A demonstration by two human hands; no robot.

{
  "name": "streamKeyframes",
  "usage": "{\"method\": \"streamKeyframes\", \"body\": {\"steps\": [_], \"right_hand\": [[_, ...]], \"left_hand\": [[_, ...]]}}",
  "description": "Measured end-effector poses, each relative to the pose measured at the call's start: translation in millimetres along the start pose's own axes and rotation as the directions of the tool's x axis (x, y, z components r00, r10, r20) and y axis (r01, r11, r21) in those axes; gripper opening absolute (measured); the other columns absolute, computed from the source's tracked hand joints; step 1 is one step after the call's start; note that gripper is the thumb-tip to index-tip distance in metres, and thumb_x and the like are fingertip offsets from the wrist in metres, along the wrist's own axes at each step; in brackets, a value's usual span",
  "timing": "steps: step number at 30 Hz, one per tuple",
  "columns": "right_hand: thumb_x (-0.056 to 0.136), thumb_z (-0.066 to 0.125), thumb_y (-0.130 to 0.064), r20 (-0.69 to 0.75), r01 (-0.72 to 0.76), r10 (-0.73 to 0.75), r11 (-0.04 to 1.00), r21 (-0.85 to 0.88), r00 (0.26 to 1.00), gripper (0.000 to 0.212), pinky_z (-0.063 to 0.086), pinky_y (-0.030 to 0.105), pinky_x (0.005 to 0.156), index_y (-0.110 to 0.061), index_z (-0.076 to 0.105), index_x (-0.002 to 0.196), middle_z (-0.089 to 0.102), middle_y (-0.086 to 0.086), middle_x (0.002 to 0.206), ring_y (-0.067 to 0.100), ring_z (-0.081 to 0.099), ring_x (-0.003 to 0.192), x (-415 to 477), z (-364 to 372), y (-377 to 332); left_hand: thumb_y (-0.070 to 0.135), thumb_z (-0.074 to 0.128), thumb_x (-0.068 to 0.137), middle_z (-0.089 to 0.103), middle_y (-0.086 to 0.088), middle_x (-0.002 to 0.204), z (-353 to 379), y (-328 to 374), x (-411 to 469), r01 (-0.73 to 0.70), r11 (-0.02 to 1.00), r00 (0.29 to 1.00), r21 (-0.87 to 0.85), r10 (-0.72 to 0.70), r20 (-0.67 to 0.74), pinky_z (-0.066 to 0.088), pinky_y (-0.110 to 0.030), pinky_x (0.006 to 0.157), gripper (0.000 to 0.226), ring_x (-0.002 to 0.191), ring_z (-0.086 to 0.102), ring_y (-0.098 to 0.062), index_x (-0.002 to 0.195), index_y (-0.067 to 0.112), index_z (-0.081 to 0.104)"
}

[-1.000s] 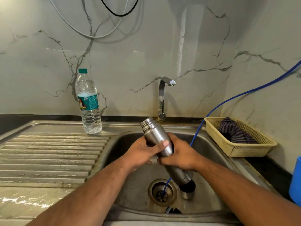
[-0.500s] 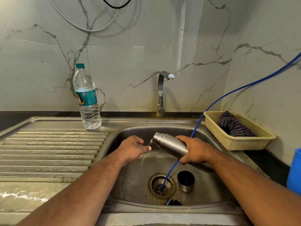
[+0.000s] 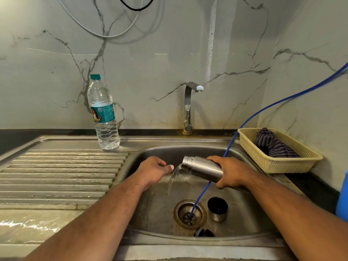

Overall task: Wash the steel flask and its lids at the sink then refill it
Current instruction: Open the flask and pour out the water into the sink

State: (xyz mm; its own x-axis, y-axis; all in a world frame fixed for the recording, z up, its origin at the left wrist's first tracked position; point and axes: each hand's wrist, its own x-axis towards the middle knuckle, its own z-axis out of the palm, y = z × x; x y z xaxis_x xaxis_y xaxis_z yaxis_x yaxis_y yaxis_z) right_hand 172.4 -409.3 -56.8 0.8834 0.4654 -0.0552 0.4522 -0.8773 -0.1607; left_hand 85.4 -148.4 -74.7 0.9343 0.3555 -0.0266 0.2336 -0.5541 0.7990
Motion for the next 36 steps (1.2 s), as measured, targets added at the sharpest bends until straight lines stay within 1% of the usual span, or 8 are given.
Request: {"method": "streamKeyframes", "body": {"steps": [6, 10, 14, 18, 23, 28, 32, 36], "right_hand": [[0.068, 0.087, -0.036, -0.018, 0.016, -0.016, 1.000, -0.011, 1.000, 0.106, 0.055, 0.038, 0.094, -0.046, 0.027, 0.155, 0.056, -0.005, 0.138, 0.015, 0.056, 0.114, 0, 0, -3], [0.067, 0.088, -0.036, -0.020, 0.033, -0.034, 0.999, -0.008, 0.999, 0.107, 0.056, 0.040, 0.095, -0.047, 0.027, 0.154, 0.056, -0.007, 0.136, 0.015, 0.056, 0.115, 0, 1, -7], [0.067, 0.088, -0.036, -0.008, 0.048, -0.048, 0.999, -0.015, 0.999, 0.107, 0.056, 0.040, 0.095, -0.047, 0.027, 0.153, 0.057, -0.007, 0.135, 0.014, 0.056, 0.114, 0, 3, -10], [0.068, 0.088, -0.035, 0.013, 0.063, -0.063, 0.998, -0.025, 0.998, 0.106, 0.055, 0.037, 0.092, -0.047, 0.027, 0.154, 0.057, -0.006, 0.135, 0.014, 0.056, 0.112, 1, 3, -11], [0.069, 0.088, -0.032, 0.011, 0.073, -0.073, 0.997, -0.027, 0.997, 0.104, 0.054, 0.035, 0.092, -0.047, 0.029, 0.154, 0.058, -0.006, 0.134, 0.014, 0.057, 0.112, -1, 3, -13], [0.069, 0.088, -0.032, 0.010, 0.077, -0.076, 0.997, -0.032, 0.997, 0.103, 0.055, 0.038, 0.093, -0.047, 0.029, 0.153, 0.058, -0.006, 0.133, 0.014, 0.057, 0.113, -2, 1, -14], [0.069, 0.088, -0.031, -0.001, 0.075, -0.075, 0.996, -0.041, 0.997, 0.103, 0.056, 0.040, 0.094, -0.049, 0.029, 0.152, 0.058, -0.005, 0.133, 0.015, 0.057, 0.113, -3, 1, -15], [0.069, 0.088, -0.032, -0.009, 0.075, -0.076, 0.995, -0.061, 0.997, 0.104, 0.056, 0.040, 0.094, -0.048, 0.028, 0.152, 0.057, -0.005, 0.132, 0.016, 0.056, 0.114, -4, 0, -16]], "left_hand": [[0.063, 0.063, 0.091, 0.069, 0.001, 0.111, -2, -2, 2, 0.008, 0.999, 1.000, -0.037, -0.009, -0.013, 0.053, -0.039, 0.088, 0.044, 0.101, 0.063, -0.017, 0.112, 0.024, 0.067], [0.067, 0.059, 0.091, 0.069, -0.001, 0.111, -3, -3, 3, 0.016, 0.999, 0.999, -0.029, -0.017, -0.028, 0.052, -0.038, 0.086, 0.050, 0.101, 0.064, -0.019, 0.110, 0.021, 0.066], [0.069, 0.054, 0.092, 0.068, 0.000, 0.110, -3, -2, 2, 0.024, 0.998, 0.999, -0.053, -0.026, -0.042, 0.053, -0.041, 0.090, 0.051, 0.100, 0.064, -0.019, 0.108, 0.022, 0.065], [0.068, 0.048, 0.095, 0.070, 0.000, 0.105, -3, 2, 0, 0.027, 0.998, 0.998, -0.059, -0.030, -0.054, 0.051, -0.038, 0.084, 0.052, 0.097, 0.064, -0.019, 0.101, 0.019, 0.067], [0.065, 0.048, 0.097, 0.070, -0.001, 0.105, -3, 3, -1, 0.024, 0.997, 0.998, -0.068, -0.027, -0.052, 0.049, -0.037, 0.081, 0.052, 0.096, 0.064, -0.020, 0.101, 0.018, 0.067], [0.066, 0.049, 0.096, 0.070, 0.000, 0.106, -3, 2, 0, 0.029, 0.997, 0.999, -0.072, -0.032, -0.042, 0.051, -0.040, 0.088, 0.050, 0.098, 0.064, -0.020, 0.103, 0.019, 0.066], [0.064, 0.050, 0.097, 0.069, 0.000, 0.108, -2, 1, -1, 0.022, 0.996, 0.999, -0.082, -0.025, -0.039, 0.050, -0.040, 0.086, 0.048, 0.099, 0.064, -0.019, 0.105, 0.020, 0.064], [0.064, 0.051, 0.097, 0.069, 0.000, 0.108, -2, 1, -1, 0.030, 0.995, 0.999, -0.091, -0.033, -0.031, 0.051, -0.042, 0.089, 0.045, 0.100, 0.064, -0.020, 0.104, 0.021, 0.063]]}}
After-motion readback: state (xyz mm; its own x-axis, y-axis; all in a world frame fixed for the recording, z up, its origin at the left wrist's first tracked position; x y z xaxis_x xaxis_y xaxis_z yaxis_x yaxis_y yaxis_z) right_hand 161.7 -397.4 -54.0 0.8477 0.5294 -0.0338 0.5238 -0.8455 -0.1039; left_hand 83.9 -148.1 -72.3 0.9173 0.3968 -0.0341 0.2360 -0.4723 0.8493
